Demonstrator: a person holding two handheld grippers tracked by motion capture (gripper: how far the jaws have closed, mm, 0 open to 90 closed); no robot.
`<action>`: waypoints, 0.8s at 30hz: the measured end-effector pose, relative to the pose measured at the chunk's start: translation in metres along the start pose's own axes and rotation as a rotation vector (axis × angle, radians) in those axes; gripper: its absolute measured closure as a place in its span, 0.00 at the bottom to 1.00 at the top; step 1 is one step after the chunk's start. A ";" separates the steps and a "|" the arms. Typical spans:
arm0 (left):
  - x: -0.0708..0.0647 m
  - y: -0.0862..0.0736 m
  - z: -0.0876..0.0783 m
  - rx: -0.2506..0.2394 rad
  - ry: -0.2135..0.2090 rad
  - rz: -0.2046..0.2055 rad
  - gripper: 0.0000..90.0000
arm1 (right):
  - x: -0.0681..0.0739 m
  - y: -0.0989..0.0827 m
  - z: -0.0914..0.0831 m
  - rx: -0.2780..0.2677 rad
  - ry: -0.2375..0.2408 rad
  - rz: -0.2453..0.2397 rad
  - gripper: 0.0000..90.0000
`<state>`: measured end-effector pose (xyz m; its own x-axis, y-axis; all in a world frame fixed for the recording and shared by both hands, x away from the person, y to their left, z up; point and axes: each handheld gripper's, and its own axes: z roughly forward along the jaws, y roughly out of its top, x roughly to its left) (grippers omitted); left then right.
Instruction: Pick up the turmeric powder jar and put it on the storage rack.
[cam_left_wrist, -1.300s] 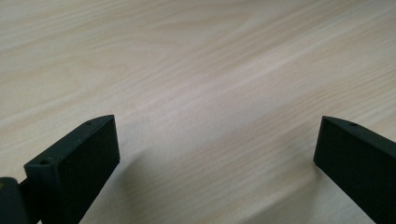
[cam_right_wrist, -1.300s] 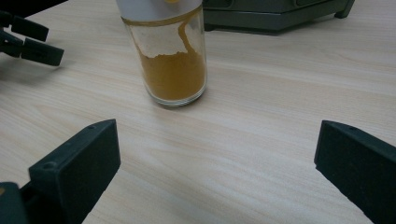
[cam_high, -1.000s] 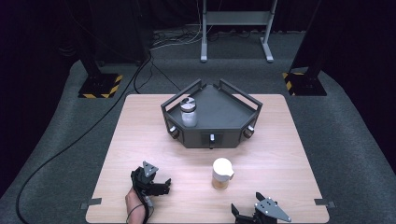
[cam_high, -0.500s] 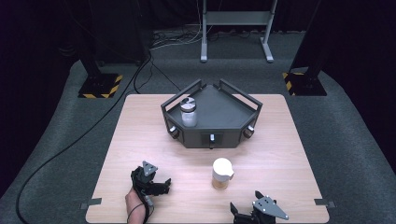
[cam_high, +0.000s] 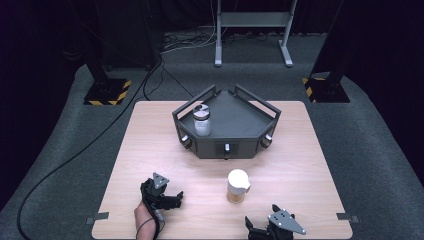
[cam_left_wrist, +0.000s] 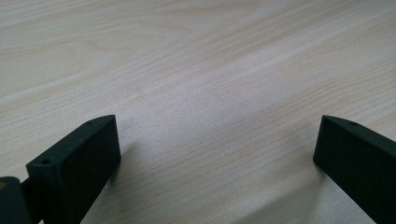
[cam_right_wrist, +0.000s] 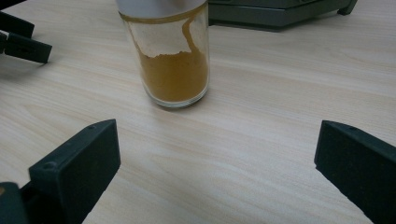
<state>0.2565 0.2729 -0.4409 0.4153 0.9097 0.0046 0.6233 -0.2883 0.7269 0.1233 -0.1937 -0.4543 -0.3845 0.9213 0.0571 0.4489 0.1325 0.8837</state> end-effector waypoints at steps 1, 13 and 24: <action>0.000 0.000 0.000 0.001 0.000 0.000 0.01 | 0.001 0.001 0.000 0.004 -0.001 0.001 0.00; 0.000 0.000 0.000 0.000 0.000 0.000 0.01 | 0.004 0.009 0.011 0.003 -0.015 0.010 0.00; 0.000 0.000 0.000 0.000 0.000 0.000 0.01 | 0.012 0.014 0.046 -0.023 0.017 -0.028 0.00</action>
<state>0.2565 0.2729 -0.4409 0.4153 0.9097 0.0045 0.6234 -0.2882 0.7269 0.1618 -0.1644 -0.4625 -0.4101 0.9112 0.0400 0.4192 0.1493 0.8955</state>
